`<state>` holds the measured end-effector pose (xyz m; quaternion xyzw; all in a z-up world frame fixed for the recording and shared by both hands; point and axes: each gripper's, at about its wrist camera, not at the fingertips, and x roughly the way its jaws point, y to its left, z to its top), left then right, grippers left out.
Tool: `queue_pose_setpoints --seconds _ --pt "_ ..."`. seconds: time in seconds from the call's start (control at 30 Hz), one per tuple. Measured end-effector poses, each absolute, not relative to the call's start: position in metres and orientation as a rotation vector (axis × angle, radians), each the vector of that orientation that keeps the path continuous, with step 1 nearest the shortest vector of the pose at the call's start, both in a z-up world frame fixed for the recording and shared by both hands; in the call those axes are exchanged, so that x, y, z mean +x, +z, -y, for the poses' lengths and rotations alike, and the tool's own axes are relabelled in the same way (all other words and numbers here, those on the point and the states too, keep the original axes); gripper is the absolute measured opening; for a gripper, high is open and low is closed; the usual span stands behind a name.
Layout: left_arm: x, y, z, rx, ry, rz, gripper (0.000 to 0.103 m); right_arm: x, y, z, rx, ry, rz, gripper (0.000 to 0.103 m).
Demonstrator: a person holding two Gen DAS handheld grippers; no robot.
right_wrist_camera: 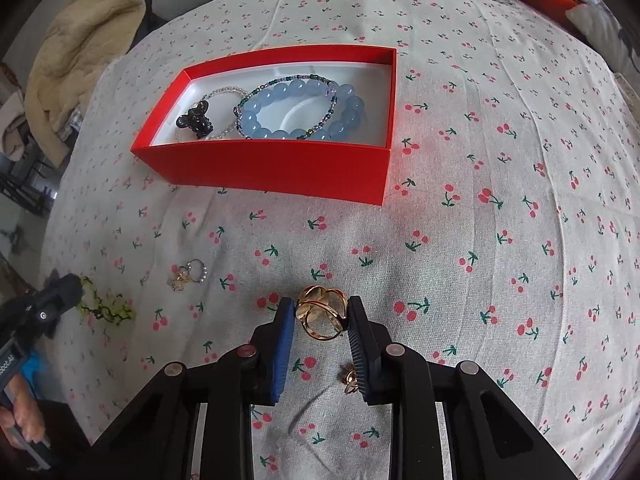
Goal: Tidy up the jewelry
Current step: 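Carry the green bracelet and gold ring into the red box and open both grippers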
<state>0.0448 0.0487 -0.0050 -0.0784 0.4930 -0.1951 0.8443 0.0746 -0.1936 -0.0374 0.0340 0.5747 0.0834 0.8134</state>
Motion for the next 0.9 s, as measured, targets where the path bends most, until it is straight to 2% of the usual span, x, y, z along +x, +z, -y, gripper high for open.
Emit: queue_pose_setpoints --seconds 0.9 --pt "0.084 0.059 -0.023 -0.257 -0.504 -0.872 0.006 0.087 0.027 0.203 0.171 0.187 -1.065 0.027"
